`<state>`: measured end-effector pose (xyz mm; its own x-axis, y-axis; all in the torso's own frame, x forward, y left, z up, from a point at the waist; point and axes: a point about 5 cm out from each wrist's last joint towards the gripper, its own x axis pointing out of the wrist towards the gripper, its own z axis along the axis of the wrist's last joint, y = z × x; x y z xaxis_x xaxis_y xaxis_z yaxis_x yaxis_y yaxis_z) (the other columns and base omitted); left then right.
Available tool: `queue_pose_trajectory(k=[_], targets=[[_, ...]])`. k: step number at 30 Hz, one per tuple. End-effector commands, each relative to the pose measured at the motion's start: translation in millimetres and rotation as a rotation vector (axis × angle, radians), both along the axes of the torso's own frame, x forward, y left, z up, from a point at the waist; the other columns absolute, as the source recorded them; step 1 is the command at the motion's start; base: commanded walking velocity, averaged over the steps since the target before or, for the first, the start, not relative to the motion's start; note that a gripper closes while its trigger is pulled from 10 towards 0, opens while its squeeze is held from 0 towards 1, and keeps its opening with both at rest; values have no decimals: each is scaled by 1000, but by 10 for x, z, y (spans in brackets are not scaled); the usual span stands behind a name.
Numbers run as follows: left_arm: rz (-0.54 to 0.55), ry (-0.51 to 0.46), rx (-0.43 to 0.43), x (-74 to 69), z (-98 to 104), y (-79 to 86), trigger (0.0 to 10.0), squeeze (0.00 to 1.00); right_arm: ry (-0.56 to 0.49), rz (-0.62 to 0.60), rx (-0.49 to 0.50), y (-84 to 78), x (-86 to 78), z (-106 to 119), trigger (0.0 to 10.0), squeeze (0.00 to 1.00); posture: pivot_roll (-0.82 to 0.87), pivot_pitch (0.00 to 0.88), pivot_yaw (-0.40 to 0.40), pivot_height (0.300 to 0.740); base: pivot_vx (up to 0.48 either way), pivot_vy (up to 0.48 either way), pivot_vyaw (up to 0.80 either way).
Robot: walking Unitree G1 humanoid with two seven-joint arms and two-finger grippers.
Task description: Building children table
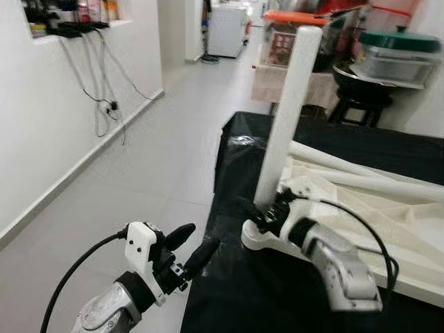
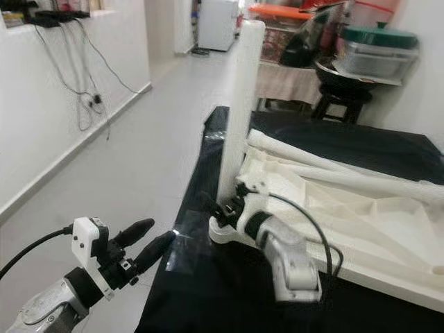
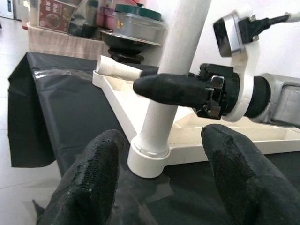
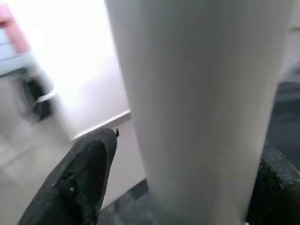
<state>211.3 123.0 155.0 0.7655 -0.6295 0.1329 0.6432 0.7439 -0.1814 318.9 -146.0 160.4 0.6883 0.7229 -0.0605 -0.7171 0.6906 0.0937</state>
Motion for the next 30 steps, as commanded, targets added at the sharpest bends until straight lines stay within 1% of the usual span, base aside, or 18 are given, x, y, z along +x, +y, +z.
queue_pose_trajectory(k=[1,2,3,5,9,10,11,12,13,14,17,24,25,26,27,28,29,30], targets=[[2,11,5,1,-43,-14,10000,0,26,145,7,3,76,-47,10000,0,123,0,-103,740,0,0,0],[2,11,5,1,-43,-14,10000,0,26,145,7,3,76,-47,10000,0,123,0,-103,740,0,0,0],[3,11,7,0,-48,-19,10000,0,-5,195,-40,-15,195,-4,10000,0,134,0,-106,740,0,0,0],[3,11,7,0,-48,-19,10000,0,-5,195,-40,-15,195,-4,10000,0,134,0,-106,740,0,0,0],[5,11,9,-4,-44,-13,10000,0,17,211,-45,-33,310,40,10000,0,144,0,-101,740,0,0,0],[5,11,9,-6,-40,-12,10000,0,22,229,-39,-29,328,60,8667,0,142,0,-100,740,0,0,0],[5,11,9,-6,-40,-12,10000,0,22,229,-39,-29,328,60,8667,0,142,0,-100,740,0,0,0],[5,11,9,-9,-37,-10,10000,0,29,256,-26,-27,340,80,235,0,137,0,-96,740,0,0,0],[5,11,9,-9,-37,-10,10000,0,29,256,-26,-27,340,80,235,0,137,0,-96,740,0,0,0],[4,11,9,-12,-35,-11,10000,0,40,282,-13,-27,341,89,0,0,137,0,-93,740,0,0,0],[3,12,9,-17,-31,-17,10000,0,60,354,27,-52,359,75,0,0,140,0,-96,740,0,0,0],[4,10,8,-15,-28,-26,10000,0,25,318,24,-103,395,64,0,0,133,0,-94,740,0,0,0],[4,9,8,-15,-27,-30,10000,0,2,264,-6,-123,395,45,0,0,133,0,-99,740,0,0,0],[4,9,8,-15,-27,-30,10000,0,2,264,-6,-123,395,45,0,0,133,0,-99,740,0,0,0],[5,7,7,-25,-14,-24,10000,0,-15,82,-64,-121,365,-33,0,0,130,0,-106,740,0,0,0],[6,6,8,-34,-9,-6,10000,0,-25,-265,-60,-153,374,-76,0,0,108,0,-113,740,0,0,0],[6,6,8,-34,-9,-6,10000,0,-25,-265,-60,-153,374,-76,0,0,108,0,-113,740,0,0,0],[6,6,8,-40,-4,10,10000,0,-6,-597,-4,-255,284,-117,0,0,102,0,-110,740,0,0,0]])
